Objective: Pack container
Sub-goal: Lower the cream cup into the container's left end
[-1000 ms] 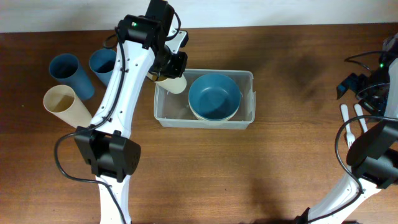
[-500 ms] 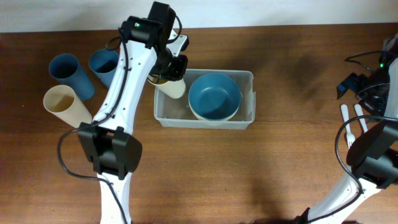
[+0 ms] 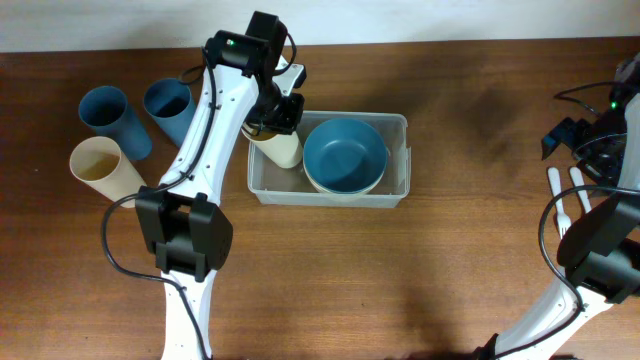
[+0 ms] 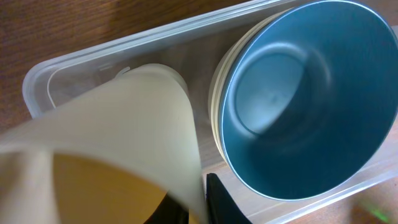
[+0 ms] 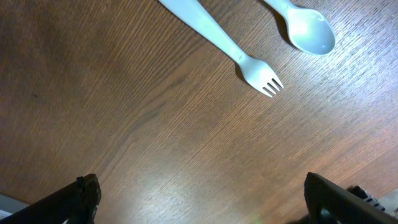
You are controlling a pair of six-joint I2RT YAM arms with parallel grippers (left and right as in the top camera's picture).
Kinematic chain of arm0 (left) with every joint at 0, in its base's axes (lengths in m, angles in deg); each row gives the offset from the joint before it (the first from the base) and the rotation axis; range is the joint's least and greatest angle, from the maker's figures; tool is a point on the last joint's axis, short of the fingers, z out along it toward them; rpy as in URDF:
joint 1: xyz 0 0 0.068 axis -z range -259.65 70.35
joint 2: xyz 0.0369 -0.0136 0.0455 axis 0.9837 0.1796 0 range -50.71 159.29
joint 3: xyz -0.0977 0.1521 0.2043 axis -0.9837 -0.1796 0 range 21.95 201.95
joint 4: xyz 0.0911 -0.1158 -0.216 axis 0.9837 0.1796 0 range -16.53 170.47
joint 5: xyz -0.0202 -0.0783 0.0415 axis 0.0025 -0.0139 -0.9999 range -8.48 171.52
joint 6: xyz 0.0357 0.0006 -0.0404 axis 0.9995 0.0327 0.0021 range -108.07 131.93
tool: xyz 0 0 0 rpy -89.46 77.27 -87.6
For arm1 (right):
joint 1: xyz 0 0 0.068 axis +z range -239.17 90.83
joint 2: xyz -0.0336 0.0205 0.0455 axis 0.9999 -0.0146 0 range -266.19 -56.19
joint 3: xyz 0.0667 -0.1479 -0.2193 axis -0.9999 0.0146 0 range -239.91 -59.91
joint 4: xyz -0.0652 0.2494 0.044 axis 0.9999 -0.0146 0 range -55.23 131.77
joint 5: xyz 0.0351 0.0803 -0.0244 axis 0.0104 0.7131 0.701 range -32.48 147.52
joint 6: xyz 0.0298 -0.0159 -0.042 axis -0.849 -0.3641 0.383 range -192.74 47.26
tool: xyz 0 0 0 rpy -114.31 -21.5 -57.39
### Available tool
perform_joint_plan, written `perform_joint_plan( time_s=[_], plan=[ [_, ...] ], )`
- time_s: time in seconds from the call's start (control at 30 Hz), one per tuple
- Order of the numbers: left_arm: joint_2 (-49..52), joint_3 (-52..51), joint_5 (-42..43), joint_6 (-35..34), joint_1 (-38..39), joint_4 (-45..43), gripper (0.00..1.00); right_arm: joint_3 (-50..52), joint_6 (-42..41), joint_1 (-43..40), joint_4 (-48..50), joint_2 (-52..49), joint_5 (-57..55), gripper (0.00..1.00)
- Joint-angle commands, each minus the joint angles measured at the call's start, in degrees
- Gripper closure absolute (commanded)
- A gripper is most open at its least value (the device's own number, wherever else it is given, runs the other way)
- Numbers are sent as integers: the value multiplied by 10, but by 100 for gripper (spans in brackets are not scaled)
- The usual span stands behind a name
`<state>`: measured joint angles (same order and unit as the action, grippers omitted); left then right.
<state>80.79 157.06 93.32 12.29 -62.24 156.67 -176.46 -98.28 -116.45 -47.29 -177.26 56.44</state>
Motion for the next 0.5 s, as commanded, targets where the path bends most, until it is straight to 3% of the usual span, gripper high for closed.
perform_joint_plan(
  time_s=[0.0,0.27,0.47],
  plan=[
    [1,-1,4,5,1,-5,80,2,-5,-1,0,7,-7,1],
    [1,-1,4,5,1,-14,74,2,-5,-1,0,7,-7,1],
    [1,-1,4,5,1,-20,63,2,-5,-1,0,7,-7,1]
  ],
)
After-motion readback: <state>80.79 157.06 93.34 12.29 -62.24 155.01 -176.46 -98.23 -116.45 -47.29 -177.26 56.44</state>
